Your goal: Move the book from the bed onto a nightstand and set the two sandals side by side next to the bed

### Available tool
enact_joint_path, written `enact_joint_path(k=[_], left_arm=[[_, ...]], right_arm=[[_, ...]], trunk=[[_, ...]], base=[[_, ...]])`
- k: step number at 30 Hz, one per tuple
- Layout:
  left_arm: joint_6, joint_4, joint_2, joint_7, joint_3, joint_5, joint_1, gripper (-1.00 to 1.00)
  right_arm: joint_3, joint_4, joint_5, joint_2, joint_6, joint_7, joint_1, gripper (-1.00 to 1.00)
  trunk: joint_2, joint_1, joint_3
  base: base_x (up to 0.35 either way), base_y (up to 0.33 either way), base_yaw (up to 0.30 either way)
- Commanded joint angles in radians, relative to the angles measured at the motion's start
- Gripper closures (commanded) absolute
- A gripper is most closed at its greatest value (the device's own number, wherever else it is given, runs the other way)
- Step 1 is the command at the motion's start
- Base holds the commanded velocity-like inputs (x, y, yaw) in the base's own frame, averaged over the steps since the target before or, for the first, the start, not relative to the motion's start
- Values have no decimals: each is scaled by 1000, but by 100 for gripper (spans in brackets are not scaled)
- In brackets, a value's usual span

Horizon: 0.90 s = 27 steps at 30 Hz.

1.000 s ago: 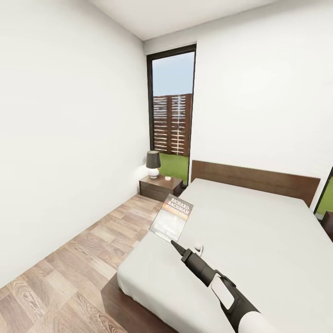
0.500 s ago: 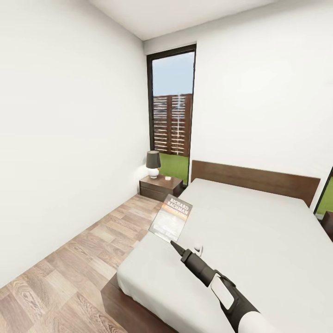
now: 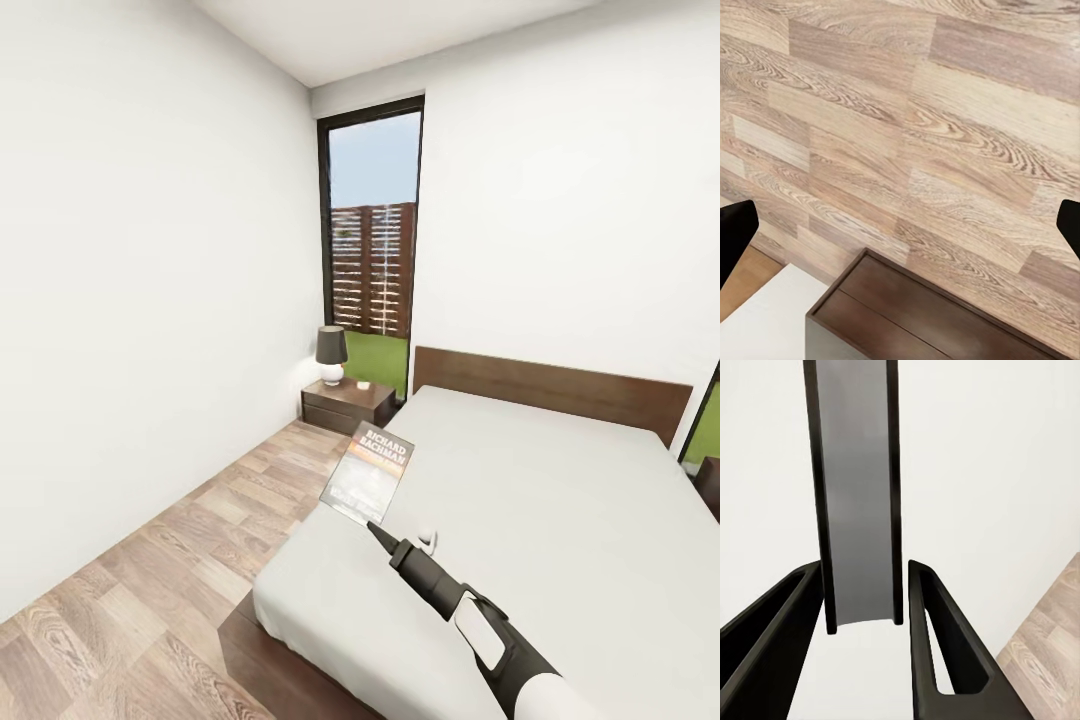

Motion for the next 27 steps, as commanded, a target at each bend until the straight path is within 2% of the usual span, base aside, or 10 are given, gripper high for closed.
enact_joint_path(k=[1, 9, 27], left_arm=[[-2, -1, 0, 2, -9, 10, 1, -100], [-2, -1, 0, 2, -9, 10, 1, -100], [-2, -2, 0, 2, -10, 11, 1, -100]], right_arm=[[3, 0, -11, 0, 10, 1, 0, 100], [3, 0, -11, 1, 10, 0, 0, 100], [4, -1, -11, 1, 10, -1, 0, 100]], trunk=[[0, 0, 0], [0, 0, 2], [0, 0, 11]], base=[[0, 0, 6], [0, 0, 130], [0, 0, 262]])
